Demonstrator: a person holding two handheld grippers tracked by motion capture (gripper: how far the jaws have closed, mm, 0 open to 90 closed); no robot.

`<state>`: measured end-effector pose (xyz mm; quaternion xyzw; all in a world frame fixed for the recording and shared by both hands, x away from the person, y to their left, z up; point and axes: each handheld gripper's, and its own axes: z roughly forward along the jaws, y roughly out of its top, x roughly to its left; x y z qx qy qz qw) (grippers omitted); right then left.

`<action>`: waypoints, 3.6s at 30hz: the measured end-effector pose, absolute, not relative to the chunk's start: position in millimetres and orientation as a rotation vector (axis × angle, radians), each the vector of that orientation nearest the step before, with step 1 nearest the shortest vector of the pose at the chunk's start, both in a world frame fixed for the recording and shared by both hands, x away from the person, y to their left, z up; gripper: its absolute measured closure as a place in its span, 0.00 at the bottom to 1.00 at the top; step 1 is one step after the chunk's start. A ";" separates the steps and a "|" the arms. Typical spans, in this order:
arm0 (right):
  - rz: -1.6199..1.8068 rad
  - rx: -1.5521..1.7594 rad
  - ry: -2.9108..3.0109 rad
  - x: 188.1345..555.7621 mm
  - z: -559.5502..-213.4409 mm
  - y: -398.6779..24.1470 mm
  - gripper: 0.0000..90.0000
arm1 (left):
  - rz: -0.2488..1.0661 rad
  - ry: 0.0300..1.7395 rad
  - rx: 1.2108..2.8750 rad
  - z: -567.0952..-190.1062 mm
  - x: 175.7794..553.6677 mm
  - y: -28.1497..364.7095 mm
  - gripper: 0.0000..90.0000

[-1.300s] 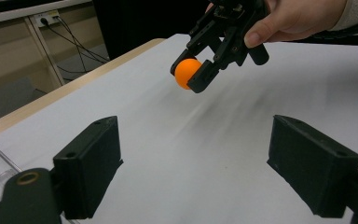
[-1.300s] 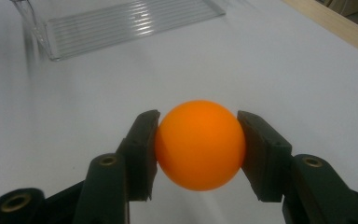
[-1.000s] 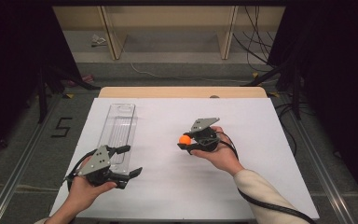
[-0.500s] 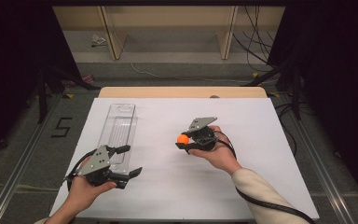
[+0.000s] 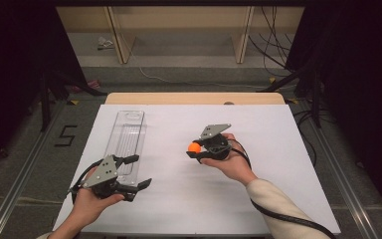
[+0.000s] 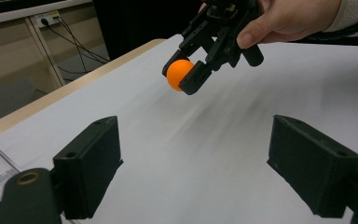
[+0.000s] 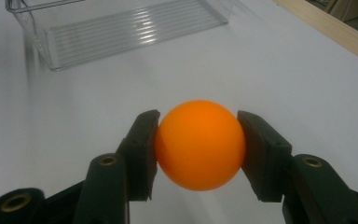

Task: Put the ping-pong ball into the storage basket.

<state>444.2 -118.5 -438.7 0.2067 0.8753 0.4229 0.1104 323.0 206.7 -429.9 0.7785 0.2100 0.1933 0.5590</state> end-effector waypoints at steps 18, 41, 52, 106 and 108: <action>1.243 0.602 2.575 446.0 -439.0 -114.6 0.57 | 0.457 0.493 1.835 -429.8 322.9 206.7 0.18; 1.244 0.597 2.579 448.1 -438.9 -108.4 0.57 | 0.457 0.493 1.836 -429.7 322.8 206.8 0.18; 1.246 0.592 2.583 448.8 -439.7 -105.0 0.57 | 0.455 0.494 1.834 -429.6 322.5 206.7 0.18; 1.265 0.560 2.600 453.9 -439.5 -79.0 0.57 | 0.454 0.493 1.831 -429.3 322.3 207.0 0.18; 1.265 0.556 2.601 454.2 -439.5 -78.3 0.57 | 0.454 0.493 1.831 -429.3 322.3 207.0 0.18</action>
